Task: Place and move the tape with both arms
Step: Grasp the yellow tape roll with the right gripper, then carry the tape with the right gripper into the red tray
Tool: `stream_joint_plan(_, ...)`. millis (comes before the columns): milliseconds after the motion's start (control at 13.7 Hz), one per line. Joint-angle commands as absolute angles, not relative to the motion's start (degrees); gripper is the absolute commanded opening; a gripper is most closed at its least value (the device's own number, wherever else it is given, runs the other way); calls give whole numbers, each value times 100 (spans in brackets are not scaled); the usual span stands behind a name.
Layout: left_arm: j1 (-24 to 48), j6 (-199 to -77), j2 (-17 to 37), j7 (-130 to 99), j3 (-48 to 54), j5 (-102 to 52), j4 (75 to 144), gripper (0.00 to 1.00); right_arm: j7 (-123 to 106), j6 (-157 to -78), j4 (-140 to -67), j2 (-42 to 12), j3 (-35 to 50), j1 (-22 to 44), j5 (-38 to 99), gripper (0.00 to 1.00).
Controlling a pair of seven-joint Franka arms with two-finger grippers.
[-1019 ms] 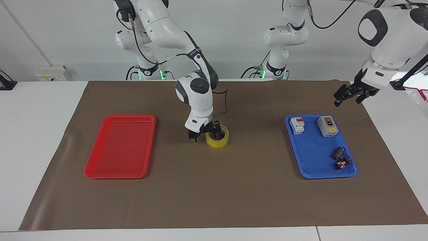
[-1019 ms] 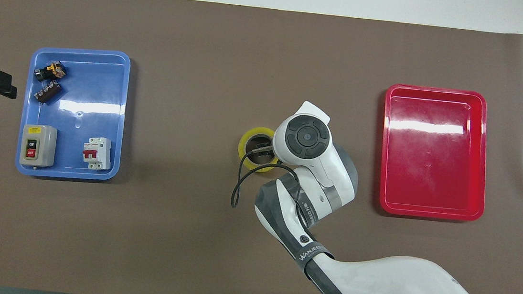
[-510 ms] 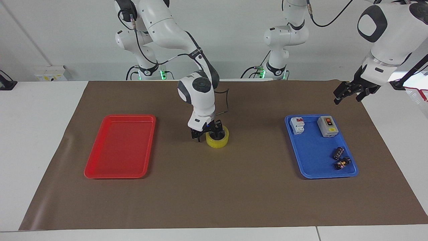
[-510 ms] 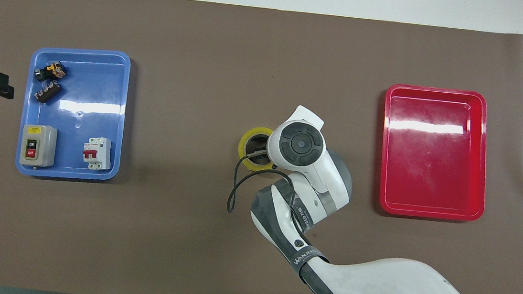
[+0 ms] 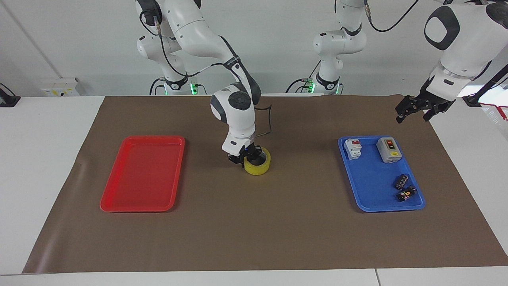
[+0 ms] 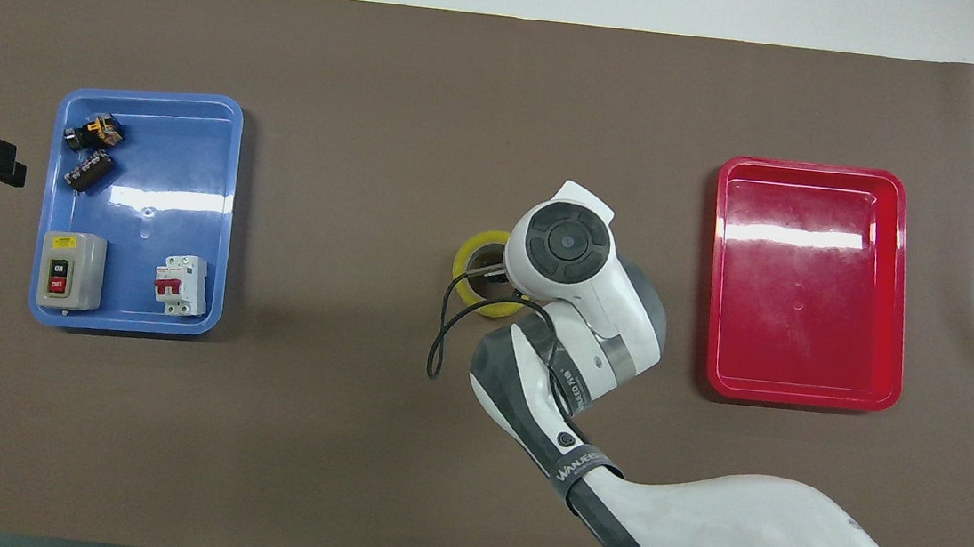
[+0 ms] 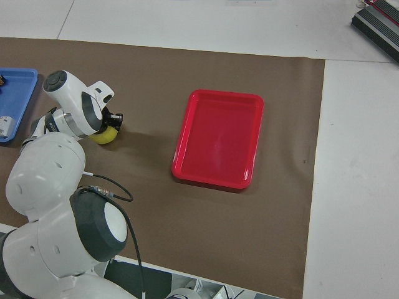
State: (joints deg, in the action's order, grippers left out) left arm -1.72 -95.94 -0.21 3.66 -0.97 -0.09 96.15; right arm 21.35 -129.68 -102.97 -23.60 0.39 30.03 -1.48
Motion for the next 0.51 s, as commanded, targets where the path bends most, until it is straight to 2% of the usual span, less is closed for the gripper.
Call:
stream_joint_plan(0, -141, -9580, -167, 457, -123, -18, 9703, 100, 2014, -12035, -9651, -2032, 105, 2480, -88, 0)
stream_joint_plan(291, -141, -9580, -167, 457, -123, -18, 9703, 100, 1575, -11453, -9712, -1337, 70, 1497, -105, 0)
stream_joint_plan(437, -141, -9580, -167, 448, -123, -18, 9703, 100, 725, -11286, -9764, -1231, 70, 891, -105, 0)
